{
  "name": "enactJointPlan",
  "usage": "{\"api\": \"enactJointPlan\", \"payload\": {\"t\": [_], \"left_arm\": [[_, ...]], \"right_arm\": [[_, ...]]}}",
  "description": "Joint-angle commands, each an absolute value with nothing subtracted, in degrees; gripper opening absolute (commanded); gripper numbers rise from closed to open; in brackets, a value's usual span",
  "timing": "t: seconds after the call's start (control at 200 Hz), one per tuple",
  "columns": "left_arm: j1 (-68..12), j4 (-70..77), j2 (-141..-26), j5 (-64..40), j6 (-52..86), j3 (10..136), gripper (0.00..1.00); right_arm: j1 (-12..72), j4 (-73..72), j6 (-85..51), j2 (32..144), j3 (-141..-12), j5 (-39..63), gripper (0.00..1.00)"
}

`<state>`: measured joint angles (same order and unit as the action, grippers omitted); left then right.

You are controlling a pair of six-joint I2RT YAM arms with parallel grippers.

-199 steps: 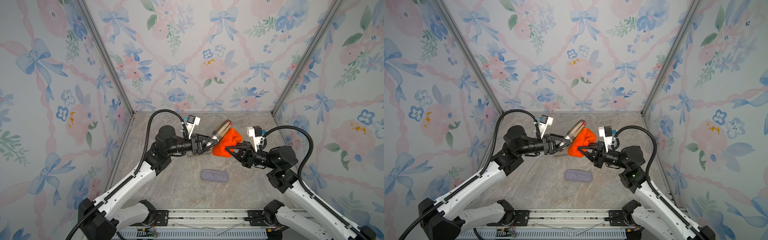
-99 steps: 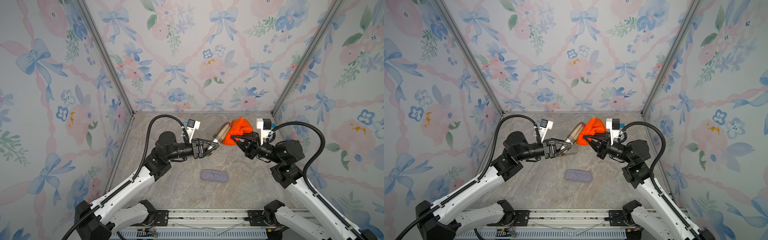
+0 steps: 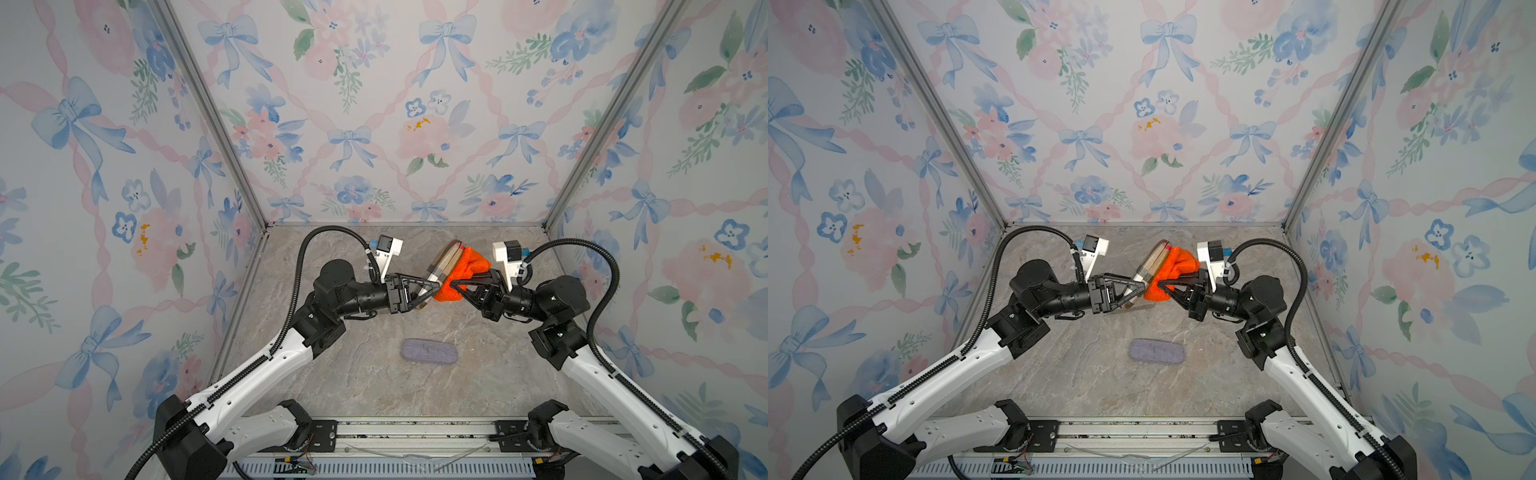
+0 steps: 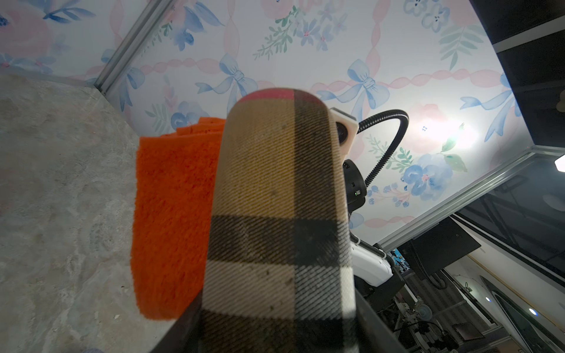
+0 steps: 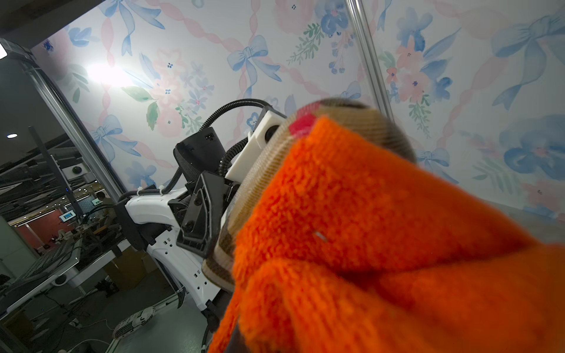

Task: Wipe the eyeglass case
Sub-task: Wipe the dirt from the eyeglass case.

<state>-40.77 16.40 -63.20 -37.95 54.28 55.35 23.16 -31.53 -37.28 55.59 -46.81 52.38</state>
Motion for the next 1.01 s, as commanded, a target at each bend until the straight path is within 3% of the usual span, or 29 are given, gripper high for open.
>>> {"api": "enactJointPlan", "payload": {"t": [0.0, 0.145, 0.3, 0.475, 0.605, 0.855, 1.0], "left_arm": [[-41.7, 14.6, -62.2, -45.0, 53.8, 54.5, 0.0], [-41.5, 15.9, -61.6, -44.6, 53.5, 54.0, 0.0], [-40.3, 16.5, -64.0, -47.1, 52.7, 56.1, 0.0], [-36.8, 17.0, -66.0, -49.2, 53.3, 58.4, 0.0], [-37.2, 17.2, -67.0, -51.2, 53.4, 58.7, 0.0], [-38.3, 14.5, -65.1, -51.4, 51.9, 53.2, 0.0], [-37.8, 9.1, -64.3, -50.2, 45.2, 53.3, 0.0]], "right_arm": [[21.2, -31.2, -36.2, 57.5, -53.6, 54.3, 0.0], [23.1, -34.3, -37.5, 58.6, -50.5, 53.6, 0.0], [30.6, -39.6, -39.3, 58.6, -43.6, 52.2, 0.0], [33.9, -32.8, -33.2, 55.7, -43.9, 51.5, 0.0], [30.3, -23.1, -27.7, 56.4, -49.9, 51.3, 0.0], [17.6, -28.7, -35.1, 65.3, -55.7, 52.5, 0.0], [14.3, -19.8, -34.8, 67.1, -59.8, 49.8, 0.0]]}}
